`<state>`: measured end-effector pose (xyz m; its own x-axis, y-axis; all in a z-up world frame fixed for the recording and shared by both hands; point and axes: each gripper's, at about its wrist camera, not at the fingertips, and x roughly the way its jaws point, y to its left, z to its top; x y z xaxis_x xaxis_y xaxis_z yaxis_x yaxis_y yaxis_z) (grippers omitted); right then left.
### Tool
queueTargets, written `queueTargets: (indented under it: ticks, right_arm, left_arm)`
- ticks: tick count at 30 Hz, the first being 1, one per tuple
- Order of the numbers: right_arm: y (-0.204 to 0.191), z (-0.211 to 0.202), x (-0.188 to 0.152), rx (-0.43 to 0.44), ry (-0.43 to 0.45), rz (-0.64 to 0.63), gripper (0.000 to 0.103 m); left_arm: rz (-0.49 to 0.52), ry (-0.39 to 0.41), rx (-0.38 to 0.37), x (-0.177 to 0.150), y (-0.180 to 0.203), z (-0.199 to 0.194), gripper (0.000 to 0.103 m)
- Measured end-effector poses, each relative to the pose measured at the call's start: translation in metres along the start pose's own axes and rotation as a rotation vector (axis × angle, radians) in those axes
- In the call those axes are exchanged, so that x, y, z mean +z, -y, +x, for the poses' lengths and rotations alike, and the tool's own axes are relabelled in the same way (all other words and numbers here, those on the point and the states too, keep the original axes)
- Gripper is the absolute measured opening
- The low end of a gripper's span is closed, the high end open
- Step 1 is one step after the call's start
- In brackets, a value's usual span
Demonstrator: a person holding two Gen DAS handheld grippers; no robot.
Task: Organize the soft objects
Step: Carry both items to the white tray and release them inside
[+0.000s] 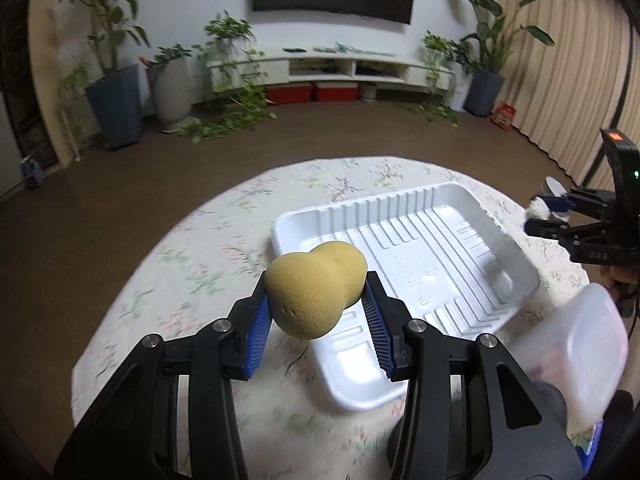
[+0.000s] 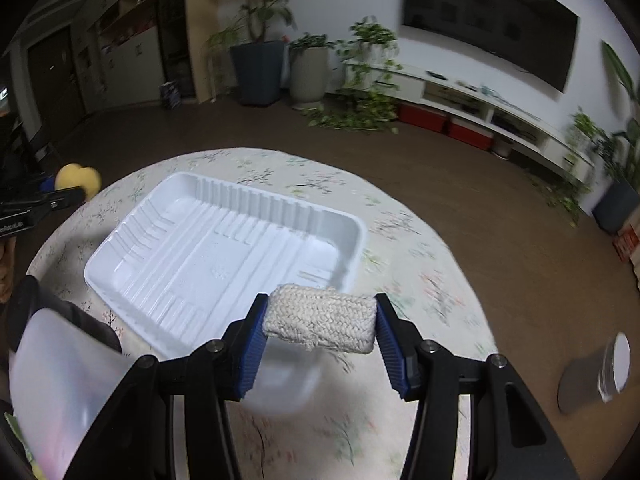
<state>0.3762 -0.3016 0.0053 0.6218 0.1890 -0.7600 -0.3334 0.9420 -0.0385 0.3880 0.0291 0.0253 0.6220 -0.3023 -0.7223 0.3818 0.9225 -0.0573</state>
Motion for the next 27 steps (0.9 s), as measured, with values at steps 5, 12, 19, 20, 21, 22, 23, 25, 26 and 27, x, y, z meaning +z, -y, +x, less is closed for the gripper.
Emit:
queueTargets:
  ticks: [5,12,19,20,21,22,23,25,26,27]
  right_arm:
    - [-0.011,0.03,0.009,0.039,-0.034,-0.048,0.054]
    - [-0.017,0.061,0.011,0.049,-0.08,-0.078,0.054]
    - [-0.025,0.076,0.005,0.043,-0.109,-0.111,0.055]
    - [-0.026,0.077,0.005,0.039,-0.108,-0.113,0.055]
    - [-0.027,0.078,0.005,0.036,-0.11,-0.114,0.055]
    - [-0.028,0.079,0.004,0.035,-0.111,-0.114,0.055]
    - [-0.028,0.079,0.004,0.033,-0.111,-0.113,0.055]
    - [-0.029,0.079,0.003,0.028,-0.106,-0.116,0.055]
    - [-0.029,0.078,0.002,0.025,-0.106,-0.117,0.056]
    - [-0.029,0.077,0.002,0.023,-0.106,-0.119,0.057]
  left_arm:
    - [0.055,-0.051,-0.016,-0.001,0.008,0.032,0.041]
    - [0.09,-0.112,-0.022,-0.009,0.013,0.054,0.042]
    - [0.132,-0.113,0.007,-0.011,0.021,0.059,0.047]
    - [0.144,-0.114,0.012,-0.012,0.024,0.059,0.047]
    - [0.149,-0.118,0.012,-0.012,0.025,0.06,0.048]
    - [0.153,-0.126,0.011,-0.012,0.026,0.061,0.049]
    - [0.158,-0.129,0.01,-0.013,0.028,0.061,0.05]
    - [0.162,-0.135,-0.001,-0.012,0.03,0.062,0.053]
    - [0.161,-0.134,-0.005,-0.012,0.03,0.061,0.055]
    - [0.158,-0.131,-0.004,-0.011,0.03,0.061,0.056]
